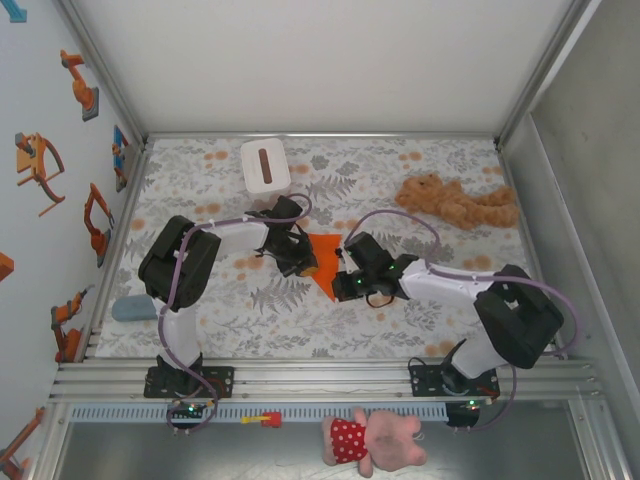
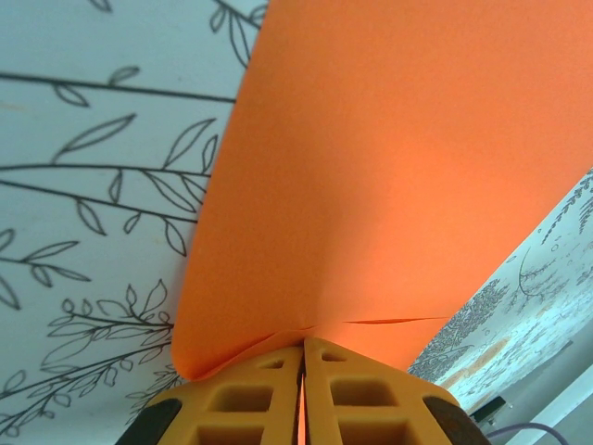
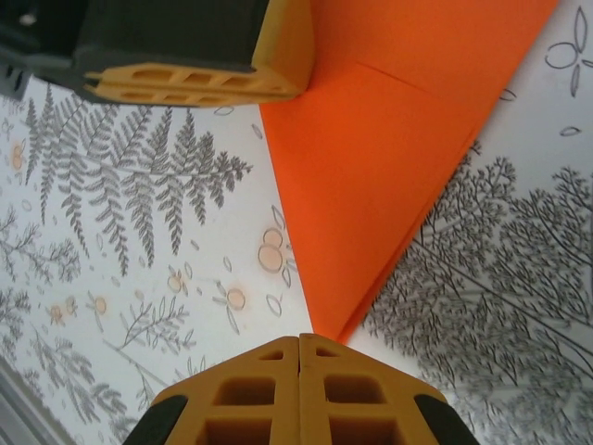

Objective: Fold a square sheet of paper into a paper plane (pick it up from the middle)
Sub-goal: Third fold the triangle at the center of the table.

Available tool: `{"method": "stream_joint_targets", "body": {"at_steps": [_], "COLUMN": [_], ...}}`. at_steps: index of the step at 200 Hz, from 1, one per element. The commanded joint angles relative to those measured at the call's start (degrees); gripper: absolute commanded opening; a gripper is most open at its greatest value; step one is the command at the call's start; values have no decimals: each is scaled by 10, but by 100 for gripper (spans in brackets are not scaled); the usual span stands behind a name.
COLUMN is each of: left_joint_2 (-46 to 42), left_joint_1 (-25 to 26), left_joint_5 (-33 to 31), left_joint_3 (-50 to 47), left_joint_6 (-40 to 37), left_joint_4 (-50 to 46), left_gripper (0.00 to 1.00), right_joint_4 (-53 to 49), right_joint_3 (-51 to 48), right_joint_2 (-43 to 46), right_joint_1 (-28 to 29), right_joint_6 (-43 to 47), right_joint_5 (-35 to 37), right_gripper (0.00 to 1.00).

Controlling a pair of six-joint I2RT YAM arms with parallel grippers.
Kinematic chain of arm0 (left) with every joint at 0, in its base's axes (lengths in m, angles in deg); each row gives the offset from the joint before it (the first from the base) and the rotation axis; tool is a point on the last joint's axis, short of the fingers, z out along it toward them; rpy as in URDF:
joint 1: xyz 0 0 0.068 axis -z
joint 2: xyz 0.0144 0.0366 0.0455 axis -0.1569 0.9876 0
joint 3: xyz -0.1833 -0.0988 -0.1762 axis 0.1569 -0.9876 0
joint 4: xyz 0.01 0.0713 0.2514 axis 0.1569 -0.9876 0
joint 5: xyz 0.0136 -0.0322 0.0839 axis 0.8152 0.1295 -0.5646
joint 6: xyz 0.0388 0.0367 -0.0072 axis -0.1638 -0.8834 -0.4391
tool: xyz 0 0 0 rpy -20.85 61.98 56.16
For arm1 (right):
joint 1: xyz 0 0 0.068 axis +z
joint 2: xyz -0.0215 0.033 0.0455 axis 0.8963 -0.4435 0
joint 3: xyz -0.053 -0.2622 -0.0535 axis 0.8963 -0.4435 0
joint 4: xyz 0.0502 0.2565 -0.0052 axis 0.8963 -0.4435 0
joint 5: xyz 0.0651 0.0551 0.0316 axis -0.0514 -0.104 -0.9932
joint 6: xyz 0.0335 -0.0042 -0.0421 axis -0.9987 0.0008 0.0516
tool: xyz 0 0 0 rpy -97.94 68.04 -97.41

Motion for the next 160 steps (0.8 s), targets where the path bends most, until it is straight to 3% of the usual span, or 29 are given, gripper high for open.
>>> {"method": "stream_joint_targets", "body": {"at_steps": [1,96,160], "left_joint_2": [37,9,-82], "left_joint_1": [1,3,9], "left_joint_5": [-74,-61,-31], "left_joint_3": [-17,-12,-34], "left_joint_6": [-9,-3,-34], "left_joint_4": [-41,-28,50], "left_gripper": [9,9,12], "right_joint_4": [51,31,-2], "right_joint_3": [23,36,35], "right_joint_2": [-33,-99,-120], "right_joint_1": [3,3,3], "right_joint_6": [-44,-56,-62], "right_joint_5": [-2,17,30], "right_gripper": [0,0,0]}}
